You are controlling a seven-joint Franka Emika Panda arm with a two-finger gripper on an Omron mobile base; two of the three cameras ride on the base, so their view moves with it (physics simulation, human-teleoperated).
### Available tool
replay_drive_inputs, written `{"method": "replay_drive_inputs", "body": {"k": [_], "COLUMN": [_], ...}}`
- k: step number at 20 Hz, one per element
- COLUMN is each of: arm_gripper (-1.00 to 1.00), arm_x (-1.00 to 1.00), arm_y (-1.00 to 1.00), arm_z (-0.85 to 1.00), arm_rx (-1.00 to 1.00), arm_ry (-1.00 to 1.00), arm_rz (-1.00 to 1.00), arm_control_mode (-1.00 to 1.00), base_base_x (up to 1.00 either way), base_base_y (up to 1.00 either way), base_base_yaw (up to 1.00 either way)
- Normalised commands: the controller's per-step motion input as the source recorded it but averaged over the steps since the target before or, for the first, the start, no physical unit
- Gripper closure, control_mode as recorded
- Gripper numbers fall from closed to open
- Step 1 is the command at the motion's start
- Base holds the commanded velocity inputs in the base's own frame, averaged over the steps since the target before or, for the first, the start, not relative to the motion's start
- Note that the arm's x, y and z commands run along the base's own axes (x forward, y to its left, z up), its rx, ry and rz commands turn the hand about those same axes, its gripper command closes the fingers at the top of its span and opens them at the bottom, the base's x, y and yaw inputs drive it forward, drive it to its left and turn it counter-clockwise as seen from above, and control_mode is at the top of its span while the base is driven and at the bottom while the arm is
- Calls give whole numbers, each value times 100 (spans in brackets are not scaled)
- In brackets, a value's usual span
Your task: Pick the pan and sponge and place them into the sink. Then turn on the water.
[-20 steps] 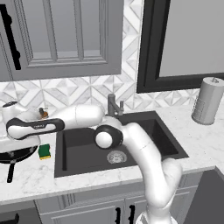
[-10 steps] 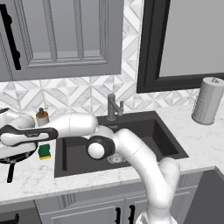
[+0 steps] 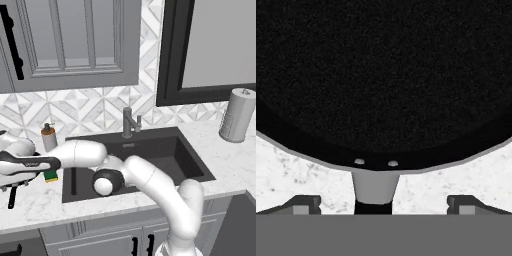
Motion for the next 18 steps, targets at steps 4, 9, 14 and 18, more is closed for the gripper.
{"method": "replay_drive_inputs", "body": {"k": [4,9,14,18], "arm_gripper": [-100,100,100,100], "arm_x": [0,0,0,-2], "arm_y": [12,0,-1,0], "arm_z": [-16,-22,-20,-4], "arm_rx": [0,0,0,0], "arm_ry": [0,0,0,0], "arm_rz": [0,0,0,0], "arm_control_mode": [-100,-100,-100,-100], "base_base_x": [0,0,0,0], "base_base_y": [0,0,0,0], "base_base_yaw": [0,0,0,0]}}
